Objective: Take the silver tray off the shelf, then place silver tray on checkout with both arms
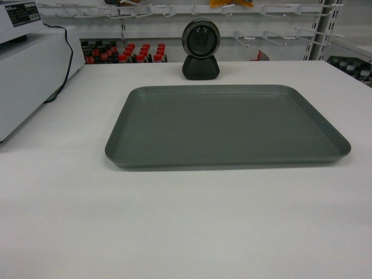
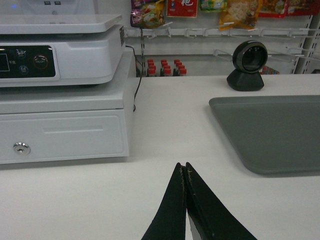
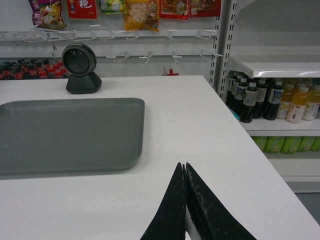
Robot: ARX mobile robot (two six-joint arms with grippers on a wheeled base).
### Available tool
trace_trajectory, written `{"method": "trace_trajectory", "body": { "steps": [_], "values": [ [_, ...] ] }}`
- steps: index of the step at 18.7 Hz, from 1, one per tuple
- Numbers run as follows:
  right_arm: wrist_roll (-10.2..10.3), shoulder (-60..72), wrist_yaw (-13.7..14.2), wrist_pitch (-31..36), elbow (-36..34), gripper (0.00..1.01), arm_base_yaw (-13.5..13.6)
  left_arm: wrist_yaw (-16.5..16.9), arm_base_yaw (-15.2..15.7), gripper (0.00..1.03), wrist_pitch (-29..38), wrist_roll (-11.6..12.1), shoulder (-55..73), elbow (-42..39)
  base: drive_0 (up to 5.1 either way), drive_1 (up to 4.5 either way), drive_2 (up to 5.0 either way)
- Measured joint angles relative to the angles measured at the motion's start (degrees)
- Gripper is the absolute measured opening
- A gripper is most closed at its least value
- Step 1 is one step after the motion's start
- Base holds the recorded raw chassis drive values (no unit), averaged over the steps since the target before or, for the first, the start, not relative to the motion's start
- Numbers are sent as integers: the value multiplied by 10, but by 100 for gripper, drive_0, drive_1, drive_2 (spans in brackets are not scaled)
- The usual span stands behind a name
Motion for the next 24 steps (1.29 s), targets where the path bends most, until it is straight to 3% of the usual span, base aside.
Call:
{"method": "trace_trajectory", "body": {
  "steps": [7,9,10,11,12,19,22,24],
  "values": [
    [0,-68,0,-68,0,2,0,0,0,2,-56,0,-58,0,0,0,0],
    [0,-82,0,-81,0,2,0,2,0,2,-153,0,-122,0,0,0,0],
    [0,-87,0,-87,0,2,0,0,0,2,-163,0,-148,0,0,0,0],
    [0,-107,0,-118,0,2,0,-1,0,2,-150,0,-151,4,0,0,0],
    [0,-162,1,-191,0,2,0,0,0,2,-160,0,-151,0,0,0,0],
    [0,-184,0,-190,0,2,0,0,0,2,-158,0,-151,0,0,0,0],
    [0,-184,0,-190,0,24,0,0,0,3,-158,0,-151,0,0,0,0],
    [0,-184,0,-190,0,47,0,0,0,26,-158,0,-151,0,0,0,0]
  ]
}}
